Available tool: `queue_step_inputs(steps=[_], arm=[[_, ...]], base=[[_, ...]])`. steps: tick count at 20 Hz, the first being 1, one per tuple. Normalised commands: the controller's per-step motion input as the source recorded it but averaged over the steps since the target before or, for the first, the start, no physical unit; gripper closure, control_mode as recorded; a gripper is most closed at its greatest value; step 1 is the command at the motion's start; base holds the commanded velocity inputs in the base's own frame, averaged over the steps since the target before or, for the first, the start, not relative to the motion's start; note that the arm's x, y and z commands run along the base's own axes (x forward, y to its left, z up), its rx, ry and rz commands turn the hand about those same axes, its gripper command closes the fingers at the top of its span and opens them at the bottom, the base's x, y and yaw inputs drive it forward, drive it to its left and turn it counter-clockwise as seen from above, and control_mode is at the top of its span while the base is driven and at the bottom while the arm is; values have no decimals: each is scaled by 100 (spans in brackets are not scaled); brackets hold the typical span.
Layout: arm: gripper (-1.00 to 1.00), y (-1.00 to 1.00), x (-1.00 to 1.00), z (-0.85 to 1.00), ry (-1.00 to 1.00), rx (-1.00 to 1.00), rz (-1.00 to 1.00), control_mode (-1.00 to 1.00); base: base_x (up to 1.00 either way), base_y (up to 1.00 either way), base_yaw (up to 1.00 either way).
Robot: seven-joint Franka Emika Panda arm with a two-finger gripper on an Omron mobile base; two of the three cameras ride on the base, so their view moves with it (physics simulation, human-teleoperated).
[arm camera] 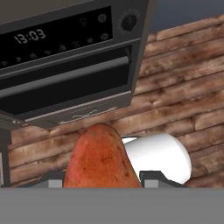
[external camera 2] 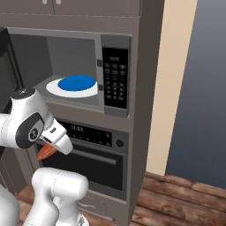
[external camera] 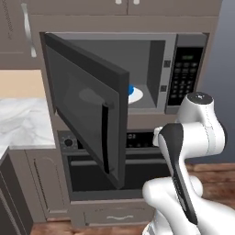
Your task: Pick the sweet potato from the counter and place it in the microwave. Then turn on the microwave.
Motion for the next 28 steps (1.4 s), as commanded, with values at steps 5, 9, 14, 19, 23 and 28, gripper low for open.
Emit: queue_step_inputs(steps=[5, 9, 14, 19, 23, 28], arm=[[100, 0, 0, 0, 0, 0, 0, 100], [100, 0, 0, 0, 0, 0, 0, 100], [100, 0, 0, 0, 0, 0, 0, 100], [100, 0, 0, 0, 0, 0, 0, 100], [100, 0, 0, 0, 0, 0, 0, 100], [100, 0, 0, 0, 0, 0, 0, 100]], base=[[32, 17, 0], [26, 13, 0], [13, 3, 0], [2, 0, 0], [0, 0, 0], [0, 0, 0]])
